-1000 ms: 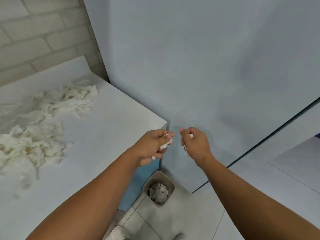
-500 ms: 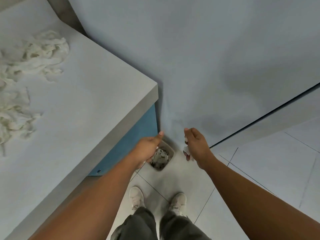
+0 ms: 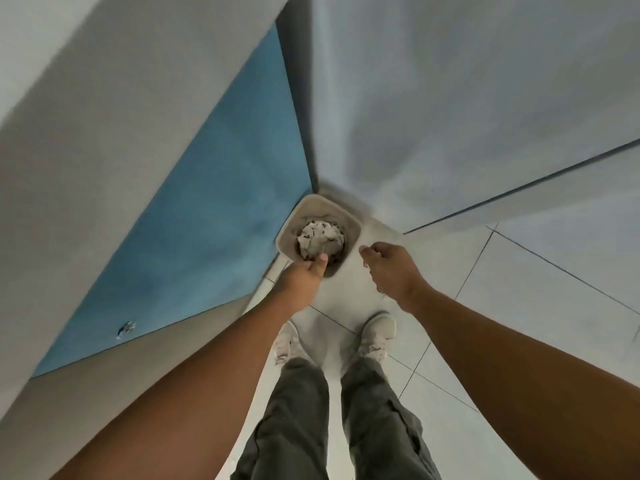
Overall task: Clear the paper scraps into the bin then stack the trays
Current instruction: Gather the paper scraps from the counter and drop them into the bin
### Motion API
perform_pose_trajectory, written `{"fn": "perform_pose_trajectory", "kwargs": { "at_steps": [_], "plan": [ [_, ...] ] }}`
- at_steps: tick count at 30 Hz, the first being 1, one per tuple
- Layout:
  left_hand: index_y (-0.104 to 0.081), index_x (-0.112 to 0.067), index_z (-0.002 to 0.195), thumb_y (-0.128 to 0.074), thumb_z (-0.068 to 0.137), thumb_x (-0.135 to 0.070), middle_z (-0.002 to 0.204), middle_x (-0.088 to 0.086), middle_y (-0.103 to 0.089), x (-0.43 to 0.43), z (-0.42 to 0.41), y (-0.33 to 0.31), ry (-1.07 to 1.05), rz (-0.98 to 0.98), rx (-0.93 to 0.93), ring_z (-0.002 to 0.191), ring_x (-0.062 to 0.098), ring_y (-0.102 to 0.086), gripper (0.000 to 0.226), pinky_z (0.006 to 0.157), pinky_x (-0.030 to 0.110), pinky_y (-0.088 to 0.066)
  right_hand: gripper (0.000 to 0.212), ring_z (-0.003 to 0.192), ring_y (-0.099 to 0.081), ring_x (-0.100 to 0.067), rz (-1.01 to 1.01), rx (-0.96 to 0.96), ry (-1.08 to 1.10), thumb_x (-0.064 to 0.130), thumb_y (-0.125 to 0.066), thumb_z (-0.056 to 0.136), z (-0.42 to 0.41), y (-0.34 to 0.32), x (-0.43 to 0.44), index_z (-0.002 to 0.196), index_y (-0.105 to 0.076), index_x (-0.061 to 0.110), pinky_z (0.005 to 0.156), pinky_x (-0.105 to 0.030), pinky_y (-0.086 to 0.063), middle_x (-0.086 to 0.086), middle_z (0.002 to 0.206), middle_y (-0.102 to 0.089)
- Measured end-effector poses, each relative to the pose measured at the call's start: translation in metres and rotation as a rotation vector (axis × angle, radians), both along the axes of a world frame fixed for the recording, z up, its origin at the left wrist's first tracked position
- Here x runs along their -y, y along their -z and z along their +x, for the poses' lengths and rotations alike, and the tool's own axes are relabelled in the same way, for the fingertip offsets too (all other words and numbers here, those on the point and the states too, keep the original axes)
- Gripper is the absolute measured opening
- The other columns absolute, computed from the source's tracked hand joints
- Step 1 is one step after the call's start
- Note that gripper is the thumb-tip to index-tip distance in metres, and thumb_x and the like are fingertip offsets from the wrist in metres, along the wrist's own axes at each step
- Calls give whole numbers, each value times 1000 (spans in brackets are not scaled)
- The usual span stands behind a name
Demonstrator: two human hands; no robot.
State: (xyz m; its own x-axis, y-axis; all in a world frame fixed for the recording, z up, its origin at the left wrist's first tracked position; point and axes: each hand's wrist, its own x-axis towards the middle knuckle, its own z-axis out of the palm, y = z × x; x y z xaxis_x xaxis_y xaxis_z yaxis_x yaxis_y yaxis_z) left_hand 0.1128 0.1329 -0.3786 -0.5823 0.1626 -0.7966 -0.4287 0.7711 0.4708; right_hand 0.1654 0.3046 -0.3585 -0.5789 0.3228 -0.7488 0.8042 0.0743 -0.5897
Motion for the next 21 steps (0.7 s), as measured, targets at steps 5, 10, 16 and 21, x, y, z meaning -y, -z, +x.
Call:
{"fn": "perform_pose_trajectory", "kwargs": {
  "at_steps": [5,10,16,21],
  "plan": [
    [-51,-24,69,-47,94,-37,66,6,-45,-5,-8,82,-295,40,181,54,22,-40,28,56,26,-34,40,46,-33,-18,-45,30,50,35,-50,96,1,80,1,60,-46,18,46,-27,-27,3,50,-38],
    [-53,-16,96,-45,91,-12,73,3,-45,-14,-31,149,-328,18,166,64,18,-41,10,63,30,-35,38,45,-33,-20,-55,67,76,30,-48,94,11,148,-2,58,-47,17,44,-24,-28,-1,53,-40],
    [-56,-20,126,-47,95,-5,103,3,-59,-36,-55,207,-69,3,-12,98,24,-59,35,82,33,-48,33,49,-33,-19,-107,133,189,29,-45,96,17,197,-6,68,-49,14,50,-26,-26,-4,59,-39],
    [-31,-27,147,-71,81,-14,134,3,-53,-45,-77,220,-176,40,18,112,25,-55,78,87,37,-53,16,59,-37,-23,-186,156,288,16,-45,85,11,209,-10,75,-57,13,51,-27,-29,-10,68,-42]
  ]
}}
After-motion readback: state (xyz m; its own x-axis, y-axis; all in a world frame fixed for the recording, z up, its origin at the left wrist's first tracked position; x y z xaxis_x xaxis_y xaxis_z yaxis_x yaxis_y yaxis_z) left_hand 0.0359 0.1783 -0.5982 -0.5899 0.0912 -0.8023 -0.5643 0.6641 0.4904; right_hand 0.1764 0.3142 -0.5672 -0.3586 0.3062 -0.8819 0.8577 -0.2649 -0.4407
